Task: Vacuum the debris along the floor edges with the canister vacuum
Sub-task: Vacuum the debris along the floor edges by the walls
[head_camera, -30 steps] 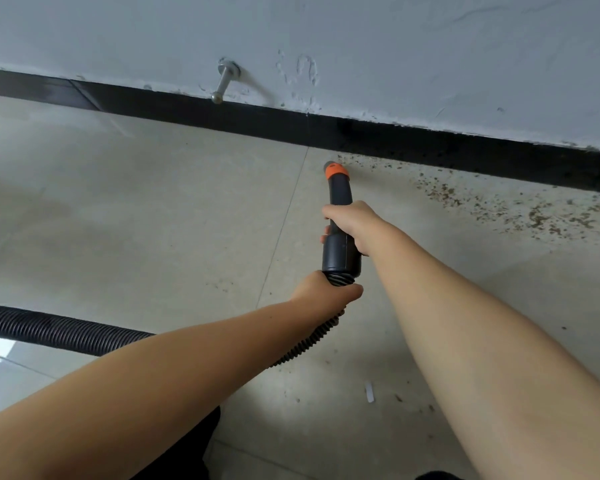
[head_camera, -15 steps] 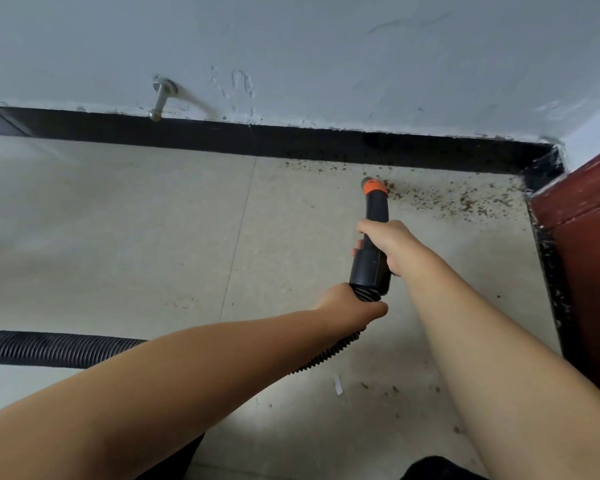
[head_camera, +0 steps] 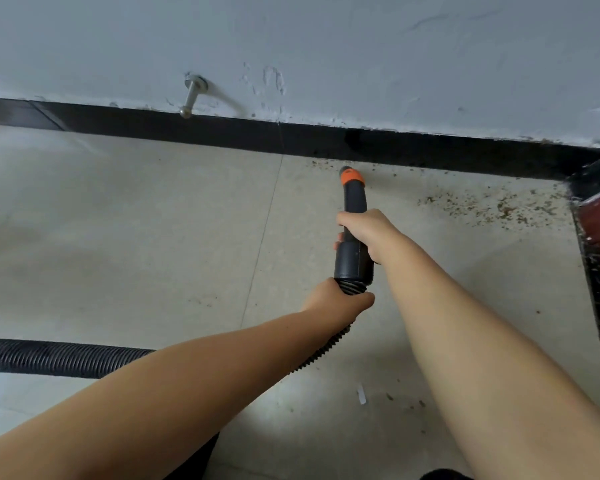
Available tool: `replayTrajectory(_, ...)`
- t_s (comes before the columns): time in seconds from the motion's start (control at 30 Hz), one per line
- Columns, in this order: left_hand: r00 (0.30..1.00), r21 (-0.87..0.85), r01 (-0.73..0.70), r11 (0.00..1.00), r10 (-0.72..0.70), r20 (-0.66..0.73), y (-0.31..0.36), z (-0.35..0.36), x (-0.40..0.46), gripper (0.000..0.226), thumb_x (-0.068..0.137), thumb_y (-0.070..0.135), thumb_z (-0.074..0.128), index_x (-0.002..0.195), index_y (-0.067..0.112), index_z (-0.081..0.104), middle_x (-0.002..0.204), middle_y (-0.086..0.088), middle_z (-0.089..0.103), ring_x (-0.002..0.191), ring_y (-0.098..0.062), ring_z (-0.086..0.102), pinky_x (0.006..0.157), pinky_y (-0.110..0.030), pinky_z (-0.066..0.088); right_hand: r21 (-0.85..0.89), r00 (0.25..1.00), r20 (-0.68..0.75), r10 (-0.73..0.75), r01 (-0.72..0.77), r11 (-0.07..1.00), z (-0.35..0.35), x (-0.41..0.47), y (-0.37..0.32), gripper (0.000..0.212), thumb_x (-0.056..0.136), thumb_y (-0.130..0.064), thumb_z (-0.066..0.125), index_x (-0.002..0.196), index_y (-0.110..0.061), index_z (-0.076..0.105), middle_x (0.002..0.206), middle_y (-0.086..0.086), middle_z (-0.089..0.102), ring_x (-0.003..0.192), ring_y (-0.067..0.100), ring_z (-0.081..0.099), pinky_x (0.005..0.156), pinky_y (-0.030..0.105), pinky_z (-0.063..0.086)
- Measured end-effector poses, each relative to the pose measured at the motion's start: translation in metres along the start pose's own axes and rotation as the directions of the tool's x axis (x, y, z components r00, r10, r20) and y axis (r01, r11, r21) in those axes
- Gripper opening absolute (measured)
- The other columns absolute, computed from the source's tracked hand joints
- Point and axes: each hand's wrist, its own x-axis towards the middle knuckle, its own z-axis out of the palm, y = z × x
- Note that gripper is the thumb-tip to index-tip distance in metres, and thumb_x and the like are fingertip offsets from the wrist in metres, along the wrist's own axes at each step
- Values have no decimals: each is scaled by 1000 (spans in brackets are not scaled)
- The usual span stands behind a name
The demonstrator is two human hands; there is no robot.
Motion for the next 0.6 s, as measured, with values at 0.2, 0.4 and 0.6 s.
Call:
replayTrajectory(0.2,996,-18,11,1000,-13,-93,-5,-22,6,16,76,25,63,83,17,52,66,-4,57,57,-22,55,67,-37,57,-46,997,71,-21,24,999,33,7,-12,23,86,-8,58,107,-4,49,65,9,59,47,20,60,38,21,48)
replayTrajectory(0.4,1000,30,-14,999,14,-4,3,-2,9,15,72,28,62,78,20,51,66,-2,55,59,-22,54,65,-36,54,-28,1000,-6,2,-2,1000,3,6,-6,24,86,-8,58,108,-4,50,70,9,59,50,20,61,39,21,49)
replayTrajectory(0.6,991,130,-77,988,61,122,18,41,11,18,68,32,61,81,21,53,66,-1,55,58,-21,55,59,-30,49,83,990,-134,35,-24,996,-60,4,12,19,86,-8,57,103,-5,50,71,8,58,55,21,61,42,23,50)
